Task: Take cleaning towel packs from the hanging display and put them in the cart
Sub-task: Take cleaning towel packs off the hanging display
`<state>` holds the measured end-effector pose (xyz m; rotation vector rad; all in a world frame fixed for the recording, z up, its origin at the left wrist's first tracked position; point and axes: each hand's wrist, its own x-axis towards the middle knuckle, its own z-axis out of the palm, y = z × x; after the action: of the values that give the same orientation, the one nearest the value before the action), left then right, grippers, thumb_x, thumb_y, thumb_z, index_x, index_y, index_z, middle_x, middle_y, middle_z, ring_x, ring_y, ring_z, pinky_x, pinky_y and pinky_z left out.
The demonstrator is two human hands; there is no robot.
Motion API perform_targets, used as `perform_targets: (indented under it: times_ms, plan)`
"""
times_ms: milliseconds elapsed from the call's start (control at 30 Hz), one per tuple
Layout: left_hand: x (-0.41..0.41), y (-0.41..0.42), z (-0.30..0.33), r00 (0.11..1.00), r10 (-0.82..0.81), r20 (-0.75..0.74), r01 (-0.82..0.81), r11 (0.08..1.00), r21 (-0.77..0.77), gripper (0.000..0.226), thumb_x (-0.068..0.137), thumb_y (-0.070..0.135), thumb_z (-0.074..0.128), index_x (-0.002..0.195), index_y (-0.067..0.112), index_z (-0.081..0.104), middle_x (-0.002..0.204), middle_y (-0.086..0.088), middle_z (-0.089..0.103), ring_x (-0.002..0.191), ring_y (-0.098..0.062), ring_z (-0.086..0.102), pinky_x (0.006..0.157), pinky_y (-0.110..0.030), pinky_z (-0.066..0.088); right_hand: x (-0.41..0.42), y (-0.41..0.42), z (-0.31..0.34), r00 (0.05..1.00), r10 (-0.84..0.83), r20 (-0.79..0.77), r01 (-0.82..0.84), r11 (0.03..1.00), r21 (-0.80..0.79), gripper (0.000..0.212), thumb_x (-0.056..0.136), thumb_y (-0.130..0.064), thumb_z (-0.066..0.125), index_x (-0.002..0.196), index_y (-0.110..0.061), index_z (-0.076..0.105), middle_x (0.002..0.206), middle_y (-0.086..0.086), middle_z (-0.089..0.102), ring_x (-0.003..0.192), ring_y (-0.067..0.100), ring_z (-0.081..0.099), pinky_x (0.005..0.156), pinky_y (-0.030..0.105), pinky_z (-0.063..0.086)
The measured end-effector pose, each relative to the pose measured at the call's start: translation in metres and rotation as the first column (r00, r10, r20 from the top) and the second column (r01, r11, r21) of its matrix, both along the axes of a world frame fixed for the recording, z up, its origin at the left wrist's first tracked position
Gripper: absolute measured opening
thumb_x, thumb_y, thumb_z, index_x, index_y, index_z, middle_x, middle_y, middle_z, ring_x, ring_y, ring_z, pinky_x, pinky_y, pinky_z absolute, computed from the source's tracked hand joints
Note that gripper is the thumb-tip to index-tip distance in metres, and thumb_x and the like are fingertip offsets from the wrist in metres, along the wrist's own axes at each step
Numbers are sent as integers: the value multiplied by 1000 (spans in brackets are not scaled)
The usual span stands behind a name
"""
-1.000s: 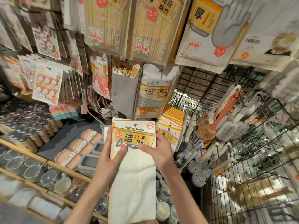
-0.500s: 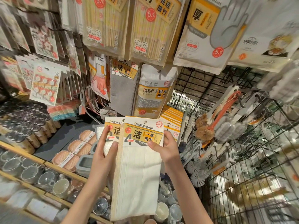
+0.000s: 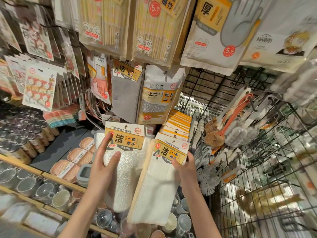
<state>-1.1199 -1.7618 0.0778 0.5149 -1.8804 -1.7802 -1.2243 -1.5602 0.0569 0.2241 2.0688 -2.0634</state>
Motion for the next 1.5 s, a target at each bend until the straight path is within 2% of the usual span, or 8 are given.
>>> perform_targets:
  times_ms: [100, 233, 400, 633, 833, 1067, 1233, 1500]
  plan:
    - [0, -6, 0, 1000, 19, 3, -19, 999, 46, 55, 92, 18, 56, 135, 49, 41, 128, 45, 39, 116, 28, 31, 105, -29, 27, -7, 5, -11, 993, -109, -34, 110, 994, 2, 58, 85, 4, 61, 130, -25, 40, 112, -3, 58, 99, 12, 56, 73, 21, 43]
    - [-3, -12, 2, 1000, 23, -3, -23, 998, 62, 55, 92, 18, 56, 133, 52, 41, 133, 41, 40, 128, 14, 32, 112, -39, 27, -19, 2, -24, 996, -70, -59, 72, 996, 45, 56, 84, 7, 58, 128, -23, 42, 107, -5, 61, 91, 1, 58, 69, 14, 44]
    - [-4, -14, 5, 1000, 28, -3, -28, 999, 33, 55, 92, 18, 56, 133, 51, 41, 132, 43, 39, 126, 18, 32, 112, -37, 28, -42, -2, -36, 993, -115, -37, 117, 992, 49, 60, 85, 3, 59, 138, -16, 39, 111, 2, 60, 103, 19, 58, 80, 28, 41]
    - [-3, -22, 3, 999, 33, 18, -33, 999, 5, 55, 92, 20, 56, 133, 54, 40, 133, 42, 38, 123, 23, 30, 108, -33, 28, -70, -3, -52, 985, -171, -13, 171, 985, 28, 61, 86, 3, 60, 139, -15, 38, 121, 9, 58, 106, 22, 57, 82, 31, 43]
    - [-7, -27, 4, 999, 42, 31, -42, 999, -3, 55, 90, 24, 56, 131, 57, 41, 133, 43, 37, 132, 8, 30, 113, -43, 26, -89, -10, -73, 970, -237, -47, 242, 959, 147, 60, 82, 2, 65, 137, -10, 42, 120, 13, 61, 108, 29, 59, 93, 46, 49]
    - [-12, -30, 5, 998, 54, 31, -53, 998, -15, 54, 90, 23, 57, 124, 63, 42, 129, 46, 37, 134, -1, 33, 112, -45, 27, -111, -26, -85, 916, -396, 56, 368, 890, 269, 36, 81, -5, 69, 110, -1, 48, 104, 18, 65, 80, 24, 57, 71, 34, 46]
    - [-14, -38, -1, 997, 63, 33, -63, 998, 22, 55, 86, 26, 59, 128, 59, 42, 140, 28, 42, 133, -15, 41, 107, -54, 33, -122, -30, -87, 902, -426, 69, 383, 864, 326, 33, 84, -10, 68, 110, -1, 51, 106, 17, 66, 90, 31, 63, 68, 31, 42]
    - [-13, -43, 8, 999, 46, 17, -46, 999, -24, 56, 90, 21, 57, 128, 58, 43, 136, 37, 40, 135, -4, 35, 113, -48, 27, -126, -30, -85, 900, -431, 61, 386, 854, 348, 34, 84, -15, 69, 110, 0, 53, 104, 14, 66, 82, 27, 57, 68, 31, 40]
